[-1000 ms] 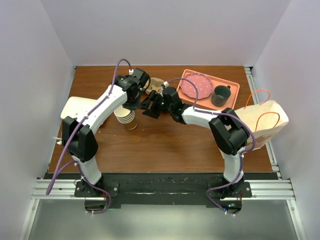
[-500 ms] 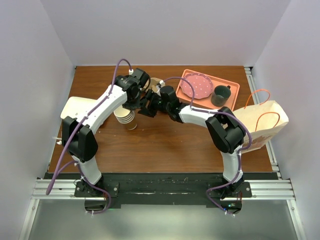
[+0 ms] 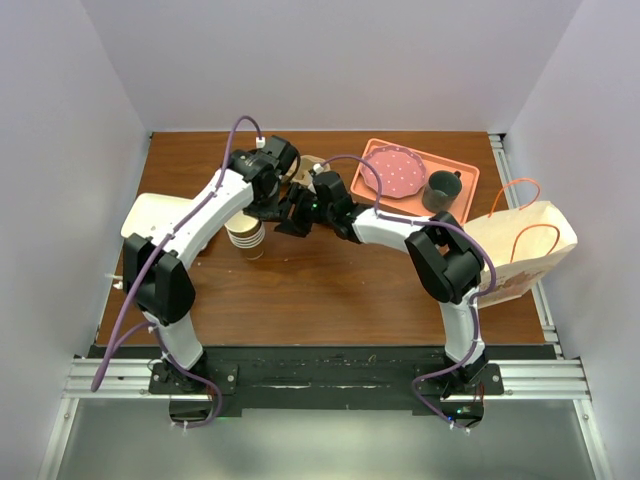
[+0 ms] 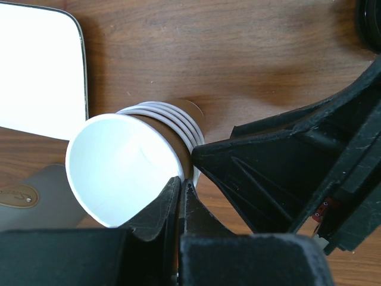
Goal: Pack the takeout coffee
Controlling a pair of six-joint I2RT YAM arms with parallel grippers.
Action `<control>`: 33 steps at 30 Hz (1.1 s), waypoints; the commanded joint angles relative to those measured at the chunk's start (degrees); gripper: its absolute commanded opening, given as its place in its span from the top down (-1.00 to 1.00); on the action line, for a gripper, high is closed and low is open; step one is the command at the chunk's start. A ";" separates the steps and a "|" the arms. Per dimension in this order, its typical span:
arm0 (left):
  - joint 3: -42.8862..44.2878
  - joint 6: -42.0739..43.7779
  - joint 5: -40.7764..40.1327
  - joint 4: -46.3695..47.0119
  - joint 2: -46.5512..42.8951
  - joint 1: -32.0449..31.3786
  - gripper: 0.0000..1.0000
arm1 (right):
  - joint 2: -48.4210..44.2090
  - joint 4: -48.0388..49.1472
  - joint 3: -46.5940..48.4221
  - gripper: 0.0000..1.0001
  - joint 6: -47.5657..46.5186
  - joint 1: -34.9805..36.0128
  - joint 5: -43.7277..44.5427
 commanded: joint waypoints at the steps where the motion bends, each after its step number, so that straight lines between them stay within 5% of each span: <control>1: 3.46 -0.40 -2.81 0.18 -3.19 -0.04 1.00 | 0.59 -3.36 2.98 -0.15 -2.90 0.64 0.52; 17: 9.44 2.93 -11.57 -1.76 -3.10 -2.32 1.00 | -1.69 -11.35 11.67 -0.15 -6.32 0.38 -1.41; 24: 14.00 3.38 -17.75 -2.11 -2.13 -2.76 1.00 | -4.05 -24.62 14.14 -0.11 -11.51 -1.82 0.79; 33: 28.34 6.19 -11.34 -0.08 -0.11 -11.01 1.00 | -18.02 -43.85 12.13 -0.13 -24.25 -9.19 11.50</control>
